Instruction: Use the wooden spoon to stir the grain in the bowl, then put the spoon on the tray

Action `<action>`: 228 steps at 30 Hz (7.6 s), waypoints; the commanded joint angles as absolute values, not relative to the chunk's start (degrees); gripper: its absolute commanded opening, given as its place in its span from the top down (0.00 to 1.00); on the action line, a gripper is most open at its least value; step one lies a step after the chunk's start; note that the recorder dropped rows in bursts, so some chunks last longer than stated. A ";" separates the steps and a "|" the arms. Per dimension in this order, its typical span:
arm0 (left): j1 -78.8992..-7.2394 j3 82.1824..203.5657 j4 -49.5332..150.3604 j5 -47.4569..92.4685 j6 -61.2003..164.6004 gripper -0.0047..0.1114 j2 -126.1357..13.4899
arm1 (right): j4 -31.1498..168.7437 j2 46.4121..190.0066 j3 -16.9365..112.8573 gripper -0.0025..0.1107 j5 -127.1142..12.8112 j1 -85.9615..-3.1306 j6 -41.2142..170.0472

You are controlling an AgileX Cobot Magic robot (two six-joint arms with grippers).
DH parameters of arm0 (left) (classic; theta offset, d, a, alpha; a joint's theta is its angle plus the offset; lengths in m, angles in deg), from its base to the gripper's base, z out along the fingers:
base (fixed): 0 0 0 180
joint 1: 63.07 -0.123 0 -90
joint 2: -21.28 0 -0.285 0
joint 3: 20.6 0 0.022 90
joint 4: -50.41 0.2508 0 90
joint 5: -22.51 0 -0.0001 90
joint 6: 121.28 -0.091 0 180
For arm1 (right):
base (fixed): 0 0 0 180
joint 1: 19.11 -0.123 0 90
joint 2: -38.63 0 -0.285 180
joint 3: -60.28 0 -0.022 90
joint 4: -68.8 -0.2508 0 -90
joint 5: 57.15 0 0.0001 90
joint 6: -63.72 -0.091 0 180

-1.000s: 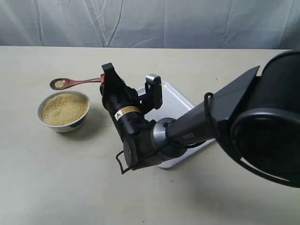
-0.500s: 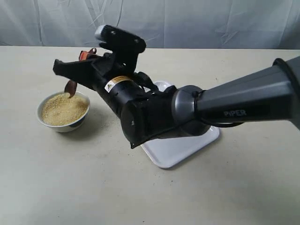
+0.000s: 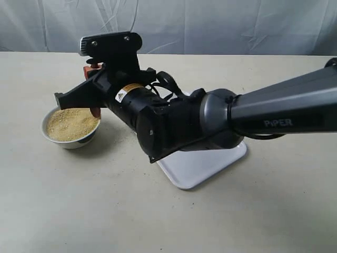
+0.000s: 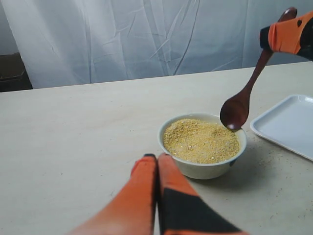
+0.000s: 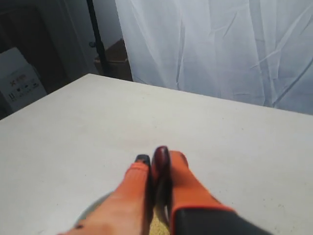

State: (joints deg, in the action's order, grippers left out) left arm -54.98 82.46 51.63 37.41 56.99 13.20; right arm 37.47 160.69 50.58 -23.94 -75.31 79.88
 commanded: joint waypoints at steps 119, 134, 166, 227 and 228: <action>-55.00 82.18 51.50 37.06 56.98 0.96 13.49 | 46.75 167.93 57.19 0.98 -28.38 -76.55 72.18; -55.00 82.18 51.50 37.06 56.98 0.96 13.49 | 48.37 162.24 57.67 0.98 -27.60 -76.94 73.64; -55.00 82.18 51.50 37.06 56.98 0.96 13.49 | 48.11 162.00 57.67 0.98 -26.80 -74.08 80.74; -55.00 82.18 51.50 37.06 56.98 0.96 13.49 | 41.61 162.58 57.67 0.98 -27.42 -74.39 84.77; -55.00 82.18 51.50 37.06 56.98 0.96 13.49 | 41.61 162.84 57.67 0.98 -27.42 -74.39 84.77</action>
State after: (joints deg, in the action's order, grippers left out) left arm -54.98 82.46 51.63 37.41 56.88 13.20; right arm 42.54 162.70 57.49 -27.99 -74.71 82.62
